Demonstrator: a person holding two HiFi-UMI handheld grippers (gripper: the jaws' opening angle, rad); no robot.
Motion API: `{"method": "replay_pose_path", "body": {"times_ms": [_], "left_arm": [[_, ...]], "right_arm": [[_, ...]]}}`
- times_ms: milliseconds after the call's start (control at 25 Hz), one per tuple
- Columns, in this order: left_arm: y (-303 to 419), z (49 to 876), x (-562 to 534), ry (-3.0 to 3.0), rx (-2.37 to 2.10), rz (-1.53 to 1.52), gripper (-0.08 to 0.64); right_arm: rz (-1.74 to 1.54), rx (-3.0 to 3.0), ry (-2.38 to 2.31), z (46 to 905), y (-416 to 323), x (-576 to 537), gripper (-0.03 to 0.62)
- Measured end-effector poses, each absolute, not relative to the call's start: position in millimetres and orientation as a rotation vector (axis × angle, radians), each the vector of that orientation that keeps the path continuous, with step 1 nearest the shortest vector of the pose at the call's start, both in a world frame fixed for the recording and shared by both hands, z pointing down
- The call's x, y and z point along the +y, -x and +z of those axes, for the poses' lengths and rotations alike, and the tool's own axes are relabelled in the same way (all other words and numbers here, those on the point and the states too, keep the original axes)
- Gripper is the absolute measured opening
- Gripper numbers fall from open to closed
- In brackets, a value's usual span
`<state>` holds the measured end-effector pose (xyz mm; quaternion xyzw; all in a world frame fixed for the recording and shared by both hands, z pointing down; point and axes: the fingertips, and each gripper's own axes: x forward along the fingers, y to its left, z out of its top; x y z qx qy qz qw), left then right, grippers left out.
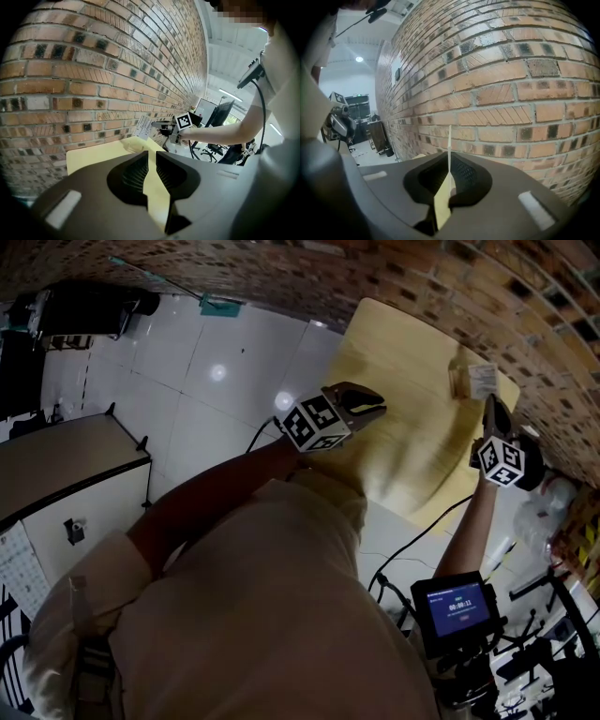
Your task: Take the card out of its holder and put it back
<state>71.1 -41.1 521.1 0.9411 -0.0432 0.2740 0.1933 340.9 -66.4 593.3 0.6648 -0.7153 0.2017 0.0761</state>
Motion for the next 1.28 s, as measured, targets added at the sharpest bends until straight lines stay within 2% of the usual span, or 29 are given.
{"method": "replay_pose_path", "body": {"times_ms": [560, 1280], "left_arm": [[-84.4, 506.7, -31.0, -2.647, -0.112, 0.703, 0.077], [-91.6, 465.5, -63.8, -2.693, -0.153, 0.568, 0.077]], "right_arm": [[0.576, -2.160, -2.001, 547.8, -350.6, -64.1, 0.014], [0.485, -2.188, -2.139, 441.8, -361.5, -43.5, 0.014]]}}
